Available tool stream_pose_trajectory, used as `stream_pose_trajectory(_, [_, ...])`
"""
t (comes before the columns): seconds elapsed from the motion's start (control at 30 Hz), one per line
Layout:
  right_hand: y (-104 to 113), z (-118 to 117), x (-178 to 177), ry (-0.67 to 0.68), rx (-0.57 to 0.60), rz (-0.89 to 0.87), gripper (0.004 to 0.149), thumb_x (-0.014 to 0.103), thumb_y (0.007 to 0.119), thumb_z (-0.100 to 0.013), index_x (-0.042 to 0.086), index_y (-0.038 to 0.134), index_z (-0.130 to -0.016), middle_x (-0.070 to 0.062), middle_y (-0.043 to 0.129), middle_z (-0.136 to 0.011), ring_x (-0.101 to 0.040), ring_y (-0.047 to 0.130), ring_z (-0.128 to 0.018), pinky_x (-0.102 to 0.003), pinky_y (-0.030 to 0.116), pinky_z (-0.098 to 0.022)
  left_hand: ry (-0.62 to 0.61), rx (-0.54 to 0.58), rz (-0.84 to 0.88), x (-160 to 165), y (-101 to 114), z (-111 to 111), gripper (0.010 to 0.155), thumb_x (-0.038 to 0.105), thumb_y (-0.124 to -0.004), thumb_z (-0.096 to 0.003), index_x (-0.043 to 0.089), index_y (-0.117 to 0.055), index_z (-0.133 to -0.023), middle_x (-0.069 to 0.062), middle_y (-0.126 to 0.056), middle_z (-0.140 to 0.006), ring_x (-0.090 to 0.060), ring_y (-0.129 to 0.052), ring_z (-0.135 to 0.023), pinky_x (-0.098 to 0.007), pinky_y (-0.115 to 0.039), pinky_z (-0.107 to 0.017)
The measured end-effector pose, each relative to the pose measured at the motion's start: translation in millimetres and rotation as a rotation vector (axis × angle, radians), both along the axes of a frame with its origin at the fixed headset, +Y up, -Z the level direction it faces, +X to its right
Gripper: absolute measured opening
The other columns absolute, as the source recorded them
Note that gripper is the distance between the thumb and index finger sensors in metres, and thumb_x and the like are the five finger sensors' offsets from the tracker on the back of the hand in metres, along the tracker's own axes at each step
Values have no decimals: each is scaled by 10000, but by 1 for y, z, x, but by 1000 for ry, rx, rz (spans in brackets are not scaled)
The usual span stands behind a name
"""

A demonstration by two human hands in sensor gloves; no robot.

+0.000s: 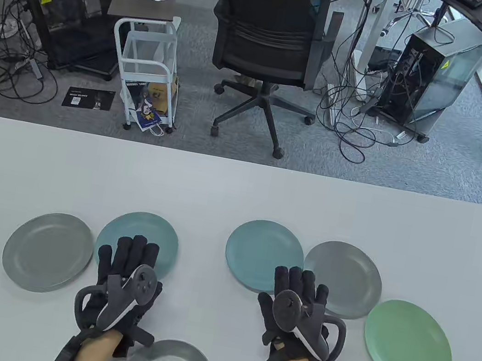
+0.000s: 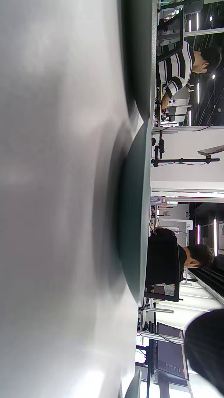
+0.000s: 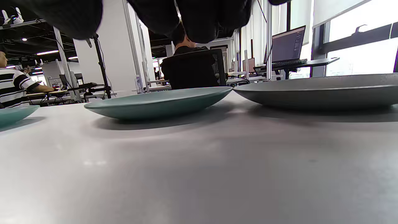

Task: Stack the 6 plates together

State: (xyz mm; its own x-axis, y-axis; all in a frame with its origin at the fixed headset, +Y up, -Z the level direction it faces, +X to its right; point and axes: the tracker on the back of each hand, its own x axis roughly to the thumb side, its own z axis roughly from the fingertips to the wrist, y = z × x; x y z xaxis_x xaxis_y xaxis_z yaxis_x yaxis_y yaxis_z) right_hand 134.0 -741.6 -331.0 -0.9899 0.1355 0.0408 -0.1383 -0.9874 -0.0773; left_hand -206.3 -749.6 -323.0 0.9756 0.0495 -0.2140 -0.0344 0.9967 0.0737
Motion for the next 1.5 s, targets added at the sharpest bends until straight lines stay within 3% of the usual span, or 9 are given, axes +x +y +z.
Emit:
stream_pose_trajectory(0.3, [-1,-1,0,3,-14,-30,687,664,551,-534,311,388,-1101,-31,480,-1193,-318,407,-1100,-593,299,-787,-6,34,33,-2,7,5,825,654,-730,-328,570,-284,-1017,274,-202,-1166,-34,-104,-1153,-411,-33,-871])
stream_pose_trajectory(0.37, [-1,0,2,1,-8,-42,689,663,552,-534,307,390,-1101,-34,483,-1191,-321,412,-1097,-593,302,-786,-20,58,64,-4,12,8,783,650,-741,-322,594,-358,-1003,242,-452,-1127,-39,-251,-1145,-421,-59,-878])
stream_pose_trajectory(0.43, [-1,2,3,2,-3,-45,688,662,553,-534,305,393,-1101,-34,490,-1189,-321,414,-1096,-593,304,-786,-59,67,115,-4,19,11,729,630,-775,-313,567,-495,-983,182,-817,-918,-98,-623,-1061,-457,-144,-892])
stream_pose_trajectory(0.57, [-2,2,5,4,-9,-61,685,660,554,-535,304,399,-1099,-35,494,-1187,-323,415,-1095,-593,306,-785,-195,-30,147,5,22,9,650,609,-828,-290,512,-684,-917,135,-958,-682,-88,-817,-902,-461,-271,-903])
stream_pose_trajectory(0.7, [-2,3,4,16,-13,-59,684,659,553,-535,304,397,-1100,-35,492,-1187,-322,417,-1094,-593,303,-785,-259,-153,103,15,17,7,638,634,-836,-256,497,-750,-874,138,-995,-595,-68,-868,-842,-456,-307,-898])
stream_pose_trajectory(0.93, [-5,3,4,34,-39,-80,683,657,553,-536,304,396,-1099,-35,488,-1188,-325,413,-1094,-594,297,-784,-315,-313,114,22,10,4,721,680,-844,-215,485,-728,-900,119,-1029,-607,-84,-879,-841,-469,-330,-891])
stream_pose_trajectory(1.3, [-9,2,12,20,-51,-135,683,655,555,-536,302,397,-1099,-39,492,-1186,-325,415,-1093,-594,304,-783,-342,-464,48,32,-1,2,675,609,-912,-215,480,-770,-863,170,-1038,-643,-59,-867,-878,-465,-349,-886])
stream_pose_trajectory(1.5, [-8,3,13,26,-42,-147,682,654,555,-536,302,399,-1099,-38,495,-1185,-326,422,-1092,-596,307,-783,-379,-496,82,37,11,9,665,620,-919,-209,455,-813,-845,154,-1040,-650,-78,-862,-884,-474,-334,-883])
